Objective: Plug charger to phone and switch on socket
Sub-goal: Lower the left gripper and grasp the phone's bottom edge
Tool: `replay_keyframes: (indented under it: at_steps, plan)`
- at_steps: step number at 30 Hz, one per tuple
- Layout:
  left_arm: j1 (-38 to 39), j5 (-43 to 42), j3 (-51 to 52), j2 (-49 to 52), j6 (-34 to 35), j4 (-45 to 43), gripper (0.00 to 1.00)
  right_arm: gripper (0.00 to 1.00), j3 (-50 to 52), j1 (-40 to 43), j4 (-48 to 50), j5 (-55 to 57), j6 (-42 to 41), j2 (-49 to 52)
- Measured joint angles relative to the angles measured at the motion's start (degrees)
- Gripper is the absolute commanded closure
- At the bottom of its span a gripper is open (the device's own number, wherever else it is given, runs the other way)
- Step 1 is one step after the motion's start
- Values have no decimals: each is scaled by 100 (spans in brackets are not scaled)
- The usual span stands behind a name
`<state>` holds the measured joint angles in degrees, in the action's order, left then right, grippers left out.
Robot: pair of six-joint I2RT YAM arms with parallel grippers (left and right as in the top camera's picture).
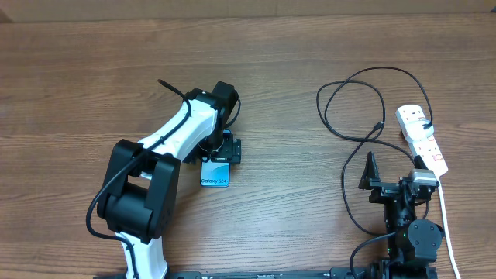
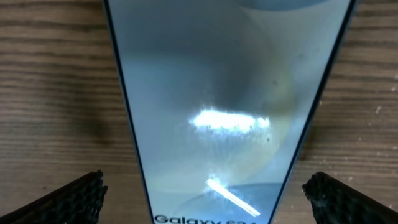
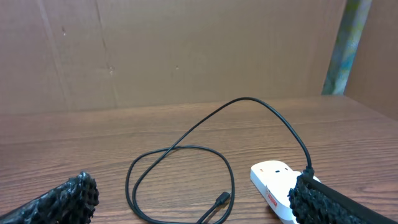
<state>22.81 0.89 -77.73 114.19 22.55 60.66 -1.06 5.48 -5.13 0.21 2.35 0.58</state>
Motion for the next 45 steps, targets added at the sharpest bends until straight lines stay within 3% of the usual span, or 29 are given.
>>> replay_keyframes:
  at_steps: [40, 45]
  plan:
    - [-2, -7, 470, -94, -17, -1036, 0, 0, 0, 0, 2, 0, 0, 0]
    - [-2, -42, 476, -94, -17, -1060, 8, 0, 0, 0, 0, 2, 2, 0]
